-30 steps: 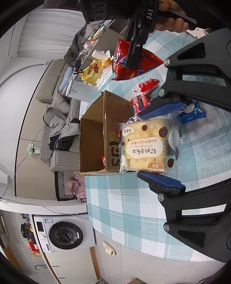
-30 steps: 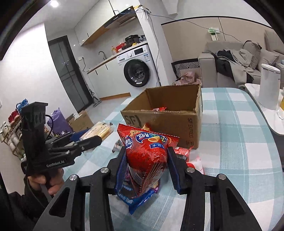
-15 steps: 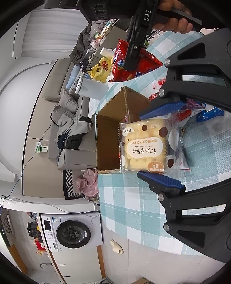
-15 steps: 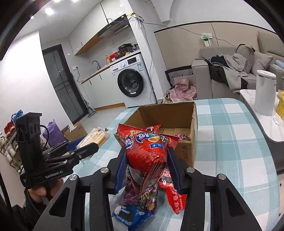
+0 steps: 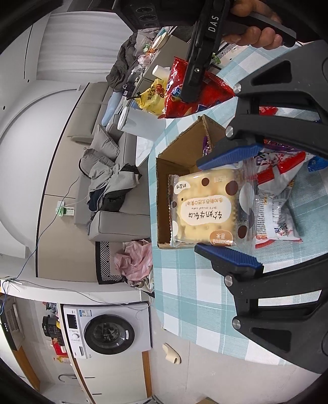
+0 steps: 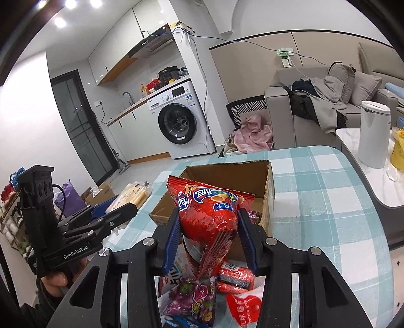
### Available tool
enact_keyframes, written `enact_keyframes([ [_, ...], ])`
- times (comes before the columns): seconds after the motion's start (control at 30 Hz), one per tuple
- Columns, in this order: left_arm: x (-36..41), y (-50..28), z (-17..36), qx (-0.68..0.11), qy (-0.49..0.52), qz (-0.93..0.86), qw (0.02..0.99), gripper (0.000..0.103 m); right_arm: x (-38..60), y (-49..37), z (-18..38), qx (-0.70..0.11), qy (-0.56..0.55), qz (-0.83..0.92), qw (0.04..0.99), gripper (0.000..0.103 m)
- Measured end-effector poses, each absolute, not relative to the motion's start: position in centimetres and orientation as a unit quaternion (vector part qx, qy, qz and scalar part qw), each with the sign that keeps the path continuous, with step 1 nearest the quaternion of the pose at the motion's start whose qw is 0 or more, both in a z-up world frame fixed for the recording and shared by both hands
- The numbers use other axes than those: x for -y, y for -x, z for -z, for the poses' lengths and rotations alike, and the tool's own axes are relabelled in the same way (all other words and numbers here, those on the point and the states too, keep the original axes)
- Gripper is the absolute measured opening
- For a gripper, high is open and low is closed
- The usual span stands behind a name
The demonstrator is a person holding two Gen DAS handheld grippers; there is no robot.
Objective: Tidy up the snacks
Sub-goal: 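Lift both held packs and carry them over the open box, then open both grippers to drop the bun pack and chip bag into the box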
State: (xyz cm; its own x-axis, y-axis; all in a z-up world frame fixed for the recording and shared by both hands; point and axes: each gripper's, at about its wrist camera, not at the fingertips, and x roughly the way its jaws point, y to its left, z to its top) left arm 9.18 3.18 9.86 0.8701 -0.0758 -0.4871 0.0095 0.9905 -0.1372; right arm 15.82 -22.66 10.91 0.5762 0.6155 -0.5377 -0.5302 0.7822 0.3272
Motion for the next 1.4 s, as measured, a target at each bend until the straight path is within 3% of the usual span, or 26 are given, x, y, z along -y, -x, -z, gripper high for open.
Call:
enact_keyframes([
  [1.4,-3.8,-21.3,-5.0,-0.293,0.07,0.025,0.953,0.057,18.9,-24.9,-7.3,-0.354,-0.059,-0.282,0.89,0.044],
])
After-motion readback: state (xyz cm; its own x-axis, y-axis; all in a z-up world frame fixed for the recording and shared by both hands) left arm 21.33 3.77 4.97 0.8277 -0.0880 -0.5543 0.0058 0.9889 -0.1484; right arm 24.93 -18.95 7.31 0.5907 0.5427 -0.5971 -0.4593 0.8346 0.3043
